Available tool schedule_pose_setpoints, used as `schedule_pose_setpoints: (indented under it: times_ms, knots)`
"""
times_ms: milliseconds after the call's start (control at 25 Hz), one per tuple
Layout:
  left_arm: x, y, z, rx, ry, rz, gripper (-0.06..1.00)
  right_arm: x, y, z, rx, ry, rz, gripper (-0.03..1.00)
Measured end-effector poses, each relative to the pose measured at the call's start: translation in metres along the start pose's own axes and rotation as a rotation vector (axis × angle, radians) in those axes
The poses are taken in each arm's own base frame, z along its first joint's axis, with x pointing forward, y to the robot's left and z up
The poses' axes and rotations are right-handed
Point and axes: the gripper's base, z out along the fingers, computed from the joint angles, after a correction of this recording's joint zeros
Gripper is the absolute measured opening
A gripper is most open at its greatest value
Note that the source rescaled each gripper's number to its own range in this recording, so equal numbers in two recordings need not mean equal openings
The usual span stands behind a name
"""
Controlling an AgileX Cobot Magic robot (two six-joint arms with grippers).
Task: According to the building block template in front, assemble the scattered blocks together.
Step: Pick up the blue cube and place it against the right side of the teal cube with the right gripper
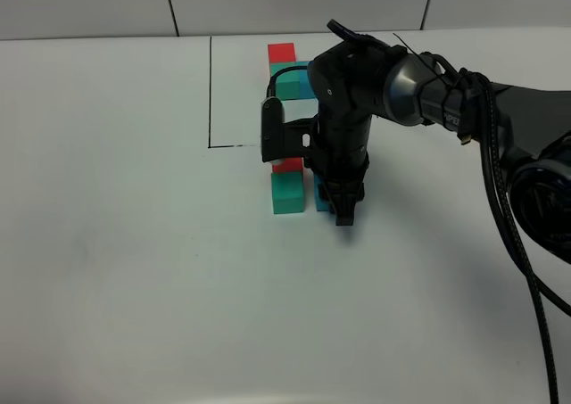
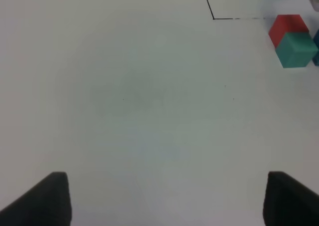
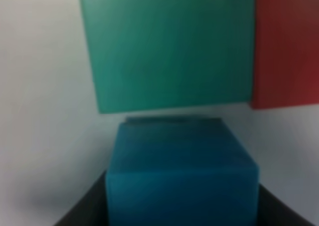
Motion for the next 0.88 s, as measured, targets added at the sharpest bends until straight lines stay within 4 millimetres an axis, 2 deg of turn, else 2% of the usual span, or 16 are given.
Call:
schedule_pose_setpoints:
  times_ms: [400,880]
  knots:
    - [0.0,0.0,0.0,0.0,0.0,0.0,0.84,-0.01,0.002,0.004,0.023,-0.021,-0.025,0.0]
    - [0.0,0.0,0.0,0.0,0.0,0.0,0.84,-0.012,0.002,0.004,0.03,-0.029,-0.027,0.0]
